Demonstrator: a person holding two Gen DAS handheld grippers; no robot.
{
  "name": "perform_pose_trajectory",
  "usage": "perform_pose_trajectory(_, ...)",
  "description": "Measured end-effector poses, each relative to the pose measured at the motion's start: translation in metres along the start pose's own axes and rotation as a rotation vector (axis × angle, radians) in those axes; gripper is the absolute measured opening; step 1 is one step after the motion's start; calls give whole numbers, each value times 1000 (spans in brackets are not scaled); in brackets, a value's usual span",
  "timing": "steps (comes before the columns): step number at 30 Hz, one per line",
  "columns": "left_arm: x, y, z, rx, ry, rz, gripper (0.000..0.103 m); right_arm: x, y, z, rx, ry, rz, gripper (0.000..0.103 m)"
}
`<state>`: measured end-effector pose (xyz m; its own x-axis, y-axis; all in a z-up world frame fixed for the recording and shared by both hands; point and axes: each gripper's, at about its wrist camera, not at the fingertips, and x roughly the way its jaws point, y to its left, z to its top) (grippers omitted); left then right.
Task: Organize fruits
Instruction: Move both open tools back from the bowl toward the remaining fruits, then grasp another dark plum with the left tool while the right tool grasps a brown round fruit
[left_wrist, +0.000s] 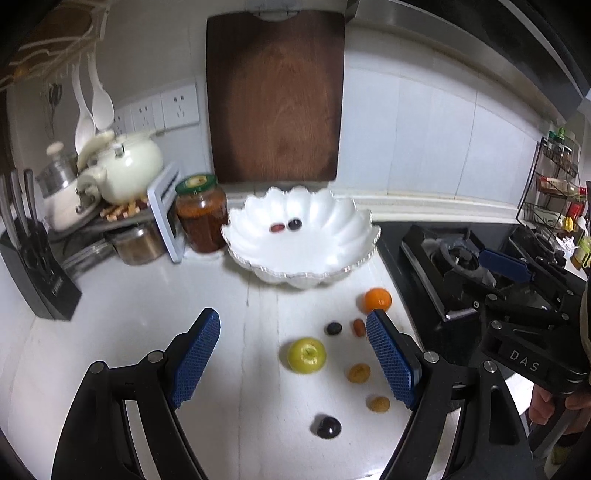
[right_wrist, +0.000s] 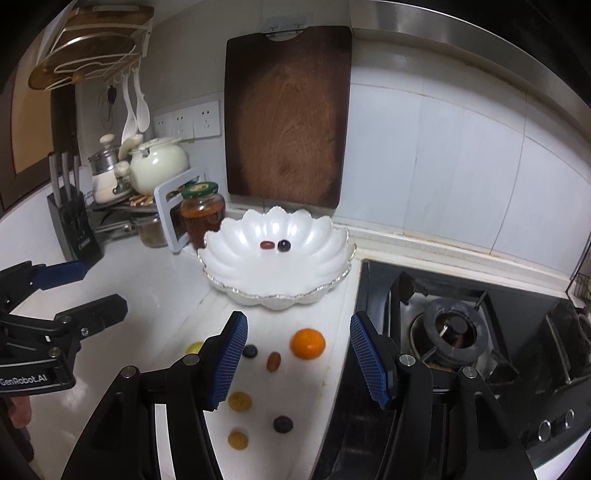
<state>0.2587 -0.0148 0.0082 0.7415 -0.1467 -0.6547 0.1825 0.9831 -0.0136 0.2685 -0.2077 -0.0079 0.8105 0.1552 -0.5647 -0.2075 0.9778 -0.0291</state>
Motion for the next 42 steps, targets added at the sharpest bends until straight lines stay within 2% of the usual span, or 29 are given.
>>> perform_pose_trajectory(9, 8, -5, -29, 25, 32, 6, 82, 10, 2, -24, -25, 64, 21, 59)
perform_pose_trajectory(19, 25, -9, -59, 38, 94, -26, 81, 22, 9, -54, -18, 141, 73, 59)
perform_pose_trajectory(35, 46, -20, -99, 112, 167, -93, 73, 43, 26, -87, -48, 237, 157, 58)
perform_pose_trajectory(42, 60, -20, -112, 97, 210, -135, 69, 56, 30, -100, -39, 297, 187, 52)
